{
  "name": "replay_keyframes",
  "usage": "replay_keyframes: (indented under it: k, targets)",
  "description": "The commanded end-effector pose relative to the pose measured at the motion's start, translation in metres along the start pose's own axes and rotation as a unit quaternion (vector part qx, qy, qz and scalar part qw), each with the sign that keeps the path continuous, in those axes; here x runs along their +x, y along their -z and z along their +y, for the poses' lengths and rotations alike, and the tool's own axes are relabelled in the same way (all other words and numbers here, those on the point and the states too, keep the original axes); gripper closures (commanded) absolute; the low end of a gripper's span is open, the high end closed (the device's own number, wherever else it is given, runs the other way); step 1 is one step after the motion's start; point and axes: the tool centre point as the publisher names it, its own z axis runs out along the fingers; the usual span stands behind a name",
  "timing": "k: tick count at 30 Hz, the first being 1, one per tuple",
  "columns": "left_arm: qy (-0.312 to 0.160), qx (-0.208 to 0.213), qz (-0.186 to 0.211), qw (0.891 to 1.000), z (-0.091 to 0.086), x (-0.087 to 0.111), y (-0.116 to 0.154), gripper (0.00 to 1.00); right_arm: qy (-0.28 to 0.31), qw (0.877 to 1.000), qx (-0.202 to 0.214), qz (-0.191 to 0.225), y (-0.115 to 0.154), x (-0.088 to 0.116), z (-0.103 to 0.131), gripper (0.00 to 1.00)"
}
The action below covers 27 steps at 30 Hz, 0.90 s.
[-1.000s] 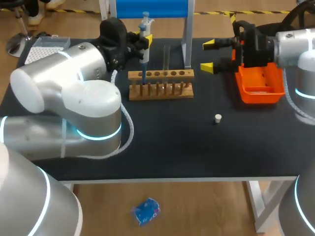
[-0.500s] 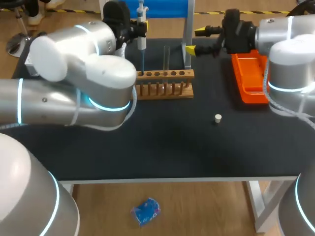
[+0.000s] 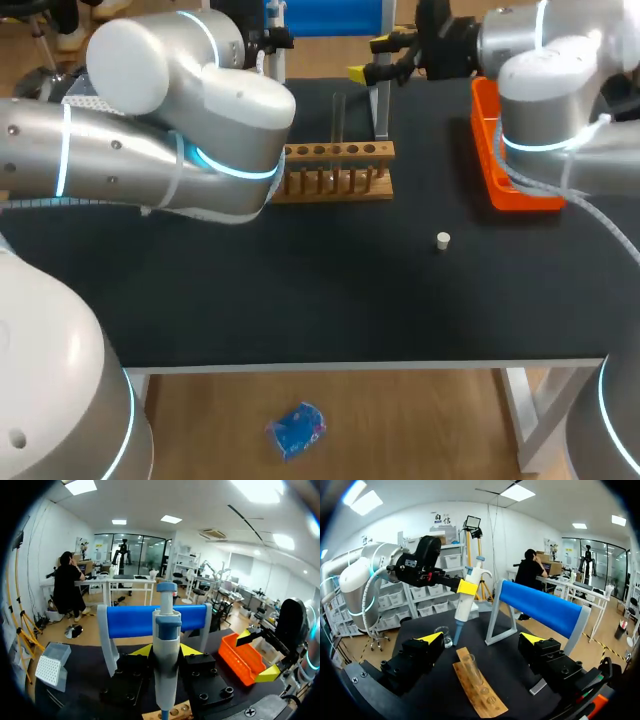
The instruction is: Invert the test tube, pick up the pipette, mount the tip to pipette, aspirate from beaker and dispense into the tube, eject the tip, return the pipette, and cap with the stopper.
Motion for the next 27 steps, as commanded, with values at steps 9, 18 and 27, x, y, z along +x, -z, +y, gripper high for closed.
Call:
replay_keyframes:
  k: [9, 18, 27]
  targets:
    - [0.003, -0.024, -0.043, 0.999, -0.01, -0.024, -0.034, 1.0, -0.013, 0.999, 0.031, -0.011, -0.05, -0.026, 0.013, 0.0]
    - [0.003, -0.028, -0.065, 0.997, -0.009, -0.036, -0.043, 1.0, -0.021, 0.999, 0.026, -0.039, -0.056, -0.04, 0.01, 0.0]
    - [0.003, -0.028, -0.09, 0.996, -0.018, -0.046, -0.053, 1.0, -0.019, 0.999, 0.025, -0.039, -0.054, -0.041, 0.009, 0.0]
